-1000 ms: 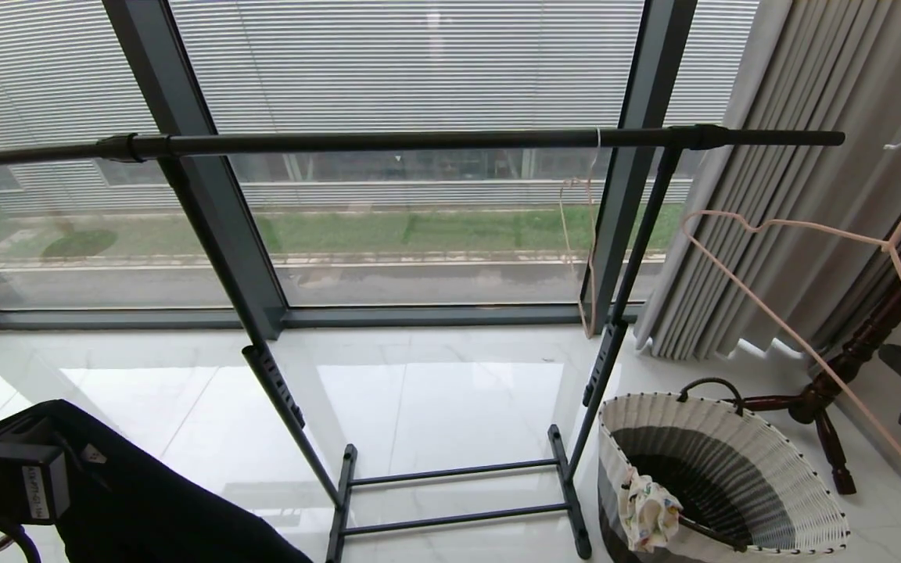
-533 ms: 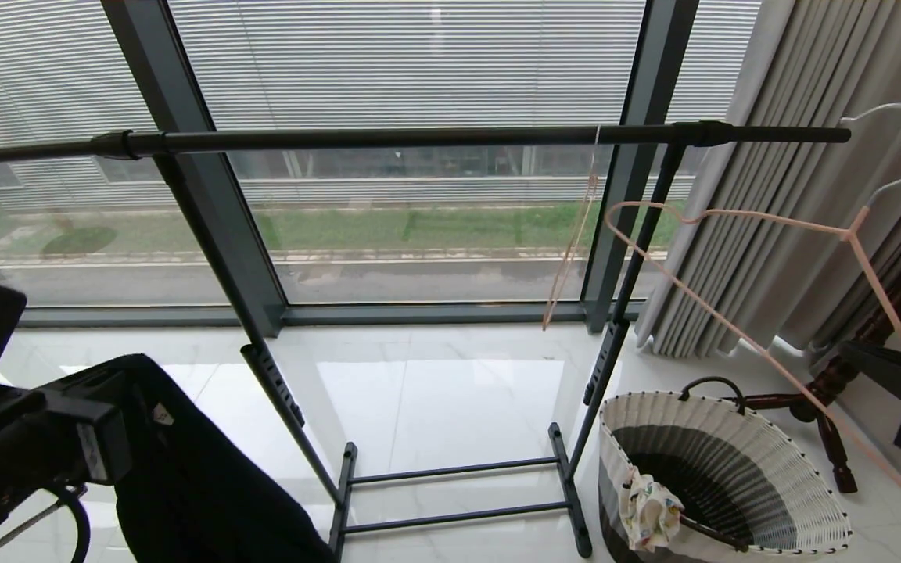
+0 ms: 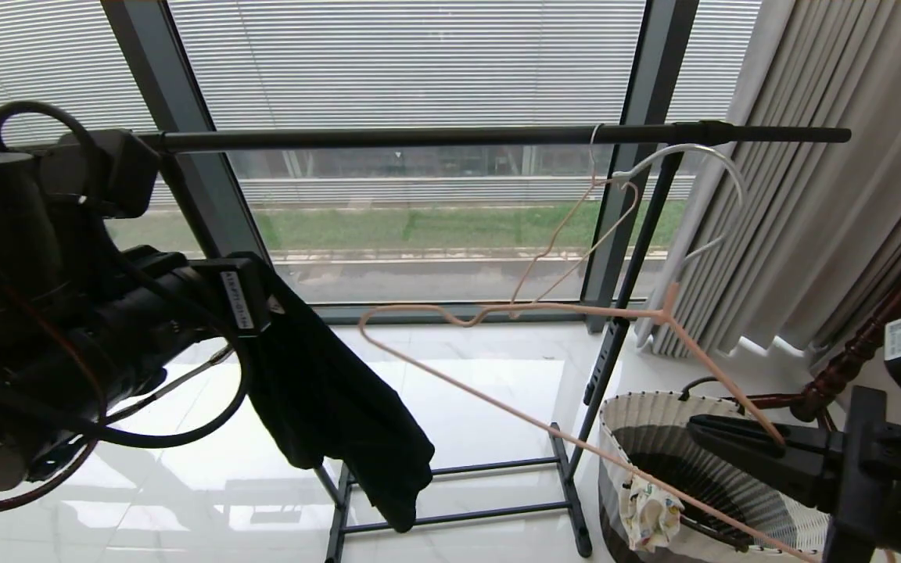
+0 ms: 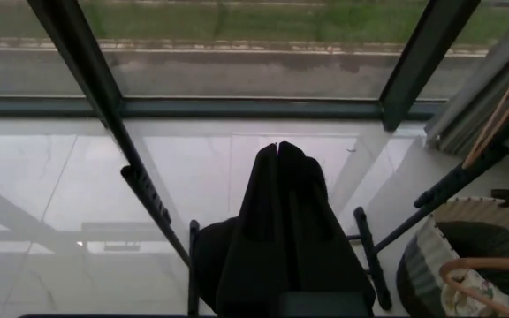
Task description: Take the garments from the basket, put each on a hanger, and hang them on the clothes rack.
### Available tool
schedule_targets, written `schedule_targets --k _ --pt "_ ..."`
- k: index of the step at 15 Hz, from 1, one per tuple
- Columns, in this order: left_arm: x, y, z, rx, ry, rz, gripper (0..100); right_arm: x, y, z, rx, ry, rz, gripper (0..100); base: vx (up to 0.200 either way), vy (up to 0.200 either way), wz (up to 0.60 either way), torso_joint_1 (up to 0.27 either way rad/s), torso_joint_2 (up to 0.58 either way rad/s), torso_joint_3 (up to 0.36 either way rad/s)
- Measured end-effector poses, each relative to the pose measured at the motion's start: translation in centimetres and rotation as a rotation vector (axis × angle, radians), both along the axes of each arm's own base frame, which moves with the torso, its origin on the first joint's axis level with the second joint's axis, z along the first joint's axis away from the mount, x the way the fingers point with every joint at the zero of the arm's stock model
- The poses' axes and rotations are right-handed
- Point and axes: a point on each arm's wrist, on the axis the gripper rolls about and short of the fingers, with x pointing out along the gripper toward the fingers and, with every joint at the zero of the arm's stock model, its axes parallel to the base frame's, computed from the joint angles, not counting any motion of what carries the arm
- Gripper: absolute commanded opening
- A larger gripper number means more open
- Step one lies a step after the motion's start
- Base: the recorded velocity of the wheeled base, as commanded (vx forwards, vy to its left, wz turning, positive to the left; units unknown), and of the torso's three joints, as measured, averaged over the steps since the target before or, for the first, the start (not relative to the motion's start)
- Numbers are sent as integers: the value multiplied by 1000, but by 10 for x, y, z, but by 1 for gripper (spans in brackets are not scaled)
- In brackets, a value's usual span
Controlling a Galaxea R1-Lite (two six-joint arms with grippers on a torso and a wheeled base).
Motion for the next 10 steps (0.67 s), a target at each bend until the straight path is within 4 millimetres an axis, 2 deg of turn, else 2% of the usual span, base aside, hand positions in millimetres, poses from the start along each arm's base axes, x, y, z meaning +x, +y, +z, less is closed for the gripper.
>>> schedule_targets --k 4,10 --pt "2 -28 -7 14 29 -86 0 10 26 -5 -7 -6 32 0 0 0 0 0 0 0" --pt "1 -36 -11 27 41 -112 0 19 38 -7 -21 2 -9 0 0 0 0 0 0 0"
